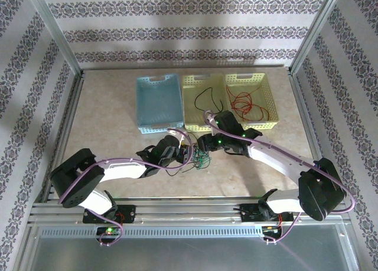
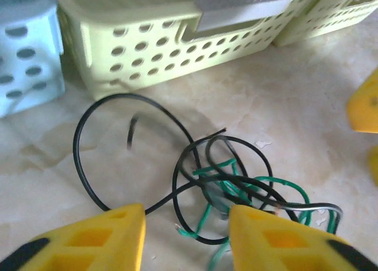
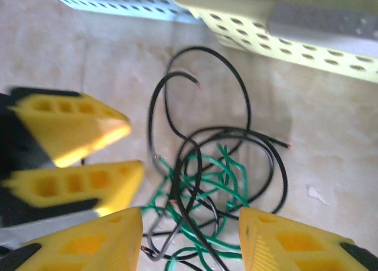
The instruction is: Untangle the cables
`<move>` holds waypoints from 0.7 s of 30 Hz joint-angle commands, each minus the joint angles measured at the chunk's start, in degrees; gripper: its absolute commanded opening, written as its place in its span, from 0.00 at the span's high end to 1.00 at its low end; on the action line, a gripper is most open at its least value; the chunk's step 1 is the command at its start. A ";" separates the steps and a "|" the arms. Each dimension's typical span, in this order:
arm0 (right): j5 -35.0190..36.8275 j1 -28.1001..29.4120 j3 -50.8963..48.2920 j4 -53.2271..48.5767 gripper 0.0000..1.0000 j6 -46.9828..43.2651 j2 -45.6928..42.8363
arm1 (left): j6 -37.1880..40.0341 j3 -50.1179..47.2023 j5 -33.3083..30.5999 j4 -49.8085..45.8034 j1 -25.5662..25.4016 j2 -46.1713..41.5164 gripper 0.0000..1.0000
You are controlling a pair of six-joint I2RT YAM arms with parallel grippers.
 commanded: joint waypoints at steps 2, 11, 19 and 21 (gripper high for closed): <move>-0.49 -2.25 -0.24 -0.97 0.54 -2.67 0.24 | 1.99 -0.60 0.02 -1.79 0.06 -3.41 0.49; -1.90 -2.93 0.69 -0.79 0.56 -2.79 7.16 | 2.04 -0.45 0.40 -3.58 0.10 -4.76 0.43; -1.15 -2.46 0.99 -1.58 0.56 -3.55 7.64 | -7.66 -1.68 6.75 5.84 5.14 -0.59 0.50; -0.99 -2.46 0.73 -1.58 0.57 -3.47 7.34 | -9.68 -0.93 8.16 6.65 6.32 1.42 0.51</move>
